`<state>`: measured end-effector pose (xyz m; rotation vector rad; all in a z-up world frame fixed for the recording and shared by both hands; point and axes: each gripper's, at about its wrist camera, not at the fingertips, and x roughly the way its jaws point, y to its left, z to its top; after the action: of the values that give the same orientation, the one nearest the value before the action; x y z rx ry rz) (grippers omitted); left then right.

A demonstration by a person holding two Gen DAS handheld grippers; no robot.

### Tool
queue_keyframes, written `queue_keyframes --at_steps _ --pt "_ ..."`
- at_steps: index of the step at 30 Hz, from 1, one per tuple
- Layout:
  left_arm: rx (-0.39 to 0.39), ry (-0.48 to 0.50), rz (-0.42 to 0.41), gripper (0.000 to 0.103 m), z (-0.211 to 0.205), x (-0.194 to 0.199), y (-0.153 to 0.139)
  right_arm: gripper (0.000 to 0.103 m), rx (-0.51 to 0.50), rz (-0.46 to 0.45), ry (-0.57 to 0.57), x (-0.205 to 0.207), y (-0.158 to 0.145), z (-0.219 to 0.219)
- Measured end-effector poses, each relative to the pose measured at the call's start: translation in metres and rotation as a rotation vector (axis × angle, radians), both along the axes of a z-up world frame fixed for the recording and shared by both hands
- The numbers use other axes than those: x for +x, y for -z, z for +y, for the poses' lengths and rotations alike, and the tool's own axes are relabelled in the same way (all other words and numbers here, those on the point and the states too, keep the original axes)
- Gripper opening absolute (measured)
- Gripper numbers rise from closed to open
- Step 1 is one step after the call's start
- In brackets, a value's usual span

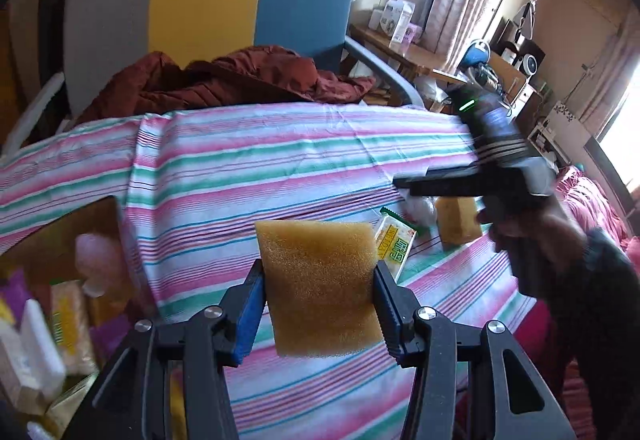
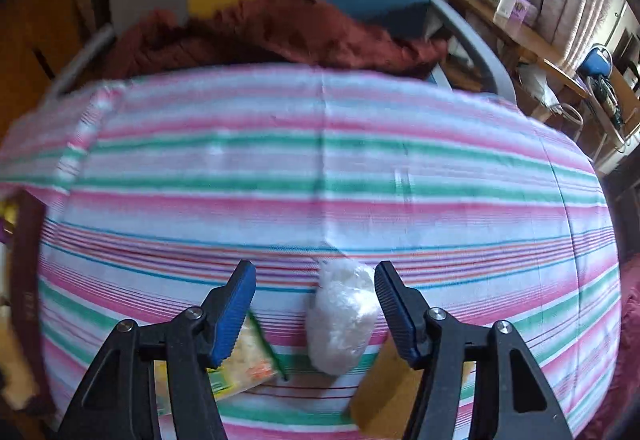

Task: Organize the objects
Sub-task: 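Grasp the small yellow sponge with the left gripper while the right gripper grasps the plastic-wrapped white bag, then carry the small sponge and wrapped white bag over the gold tray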

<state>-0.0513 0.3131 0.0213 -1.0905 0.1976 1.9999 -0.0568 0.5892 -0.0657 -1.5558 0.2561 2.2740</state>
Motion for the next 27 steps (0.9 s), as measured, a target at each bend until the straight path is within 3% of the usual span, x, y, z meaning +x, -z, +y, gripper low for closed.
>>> queue_keyframes --at_steps 2,3,6,10,16,21,27 --pt "0.009 -0.009 0.024 0.052 -0.014 0.002 -0.005 0.06 -0.009 -0.089 0.014 0.0 0.022 0.004" --pt "0.011 -0.012 0.036 0.052 -0.02 0.003 -0.007 0.053 -0.026 -0.11 0.006 0.004 0.03 0.003" --pt "0.018 -0.036 0.053 0.052 -0.04 0.004 -0.007 0.037 -0.037 -0.089 0.001 0.016 0.032 -0.002" --pt "0.025 -0.086 0.044 0.052 -0.067 0.002 -0.002 0.036 -0.025 -0.03 0.037 0.03 0.019 -0.006" --pt "0.02 -0.185 0.062 0.052 -0.109 -0.001 0.0 0.036 -0.019 0.158 0.066 0.051 -0.03 -0.028" --pt "0.012 -0.26 0.117 0.052 -0.144 0.005 -0.003 0.036 -0.068 0.264 -0.01 0.054 -0.057 -0.078" --pt "-0.012 -0.313 0.186 0.053 -0.176 0.02 -0.004 0.036 -0.143 0.31 -0.154 0.051 -0.069 -0.166"
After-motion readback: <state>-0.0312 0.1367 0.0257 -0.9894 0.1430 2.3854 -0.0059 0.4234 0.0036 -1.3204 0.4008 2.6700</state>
